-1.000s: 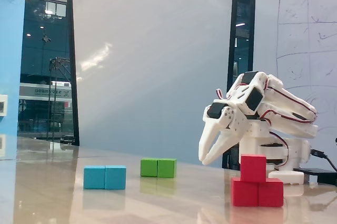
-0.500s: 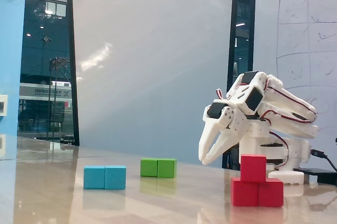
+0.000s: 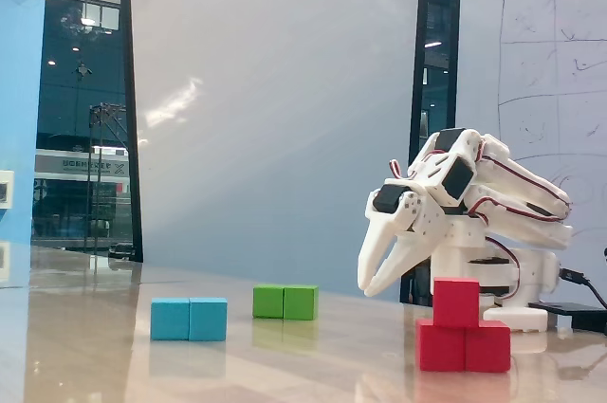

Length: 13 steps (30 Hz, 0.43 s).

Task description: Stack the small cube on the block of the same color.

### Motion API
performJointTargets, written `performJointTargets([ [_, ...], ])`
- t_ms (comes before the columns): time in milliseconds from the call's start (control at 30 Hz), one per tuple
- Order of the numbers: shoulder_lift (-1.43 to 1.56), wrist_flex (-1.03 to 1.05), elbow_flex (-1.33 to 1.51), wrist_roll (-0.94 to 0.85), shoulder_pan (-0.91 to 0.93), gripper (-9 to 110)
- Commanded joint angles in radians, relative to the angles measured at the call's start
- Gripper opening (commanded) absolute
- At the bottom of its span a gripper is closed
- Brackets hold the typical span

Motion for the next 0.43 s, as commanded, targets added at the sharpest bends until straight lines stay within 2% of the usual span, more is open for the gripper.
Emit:
performJointTargets([
  [0,0.035,0.008,-0.012,0.008,0.009,0],
  [400,0.032,0.008,-0.015,0.006,0.0,0],
])
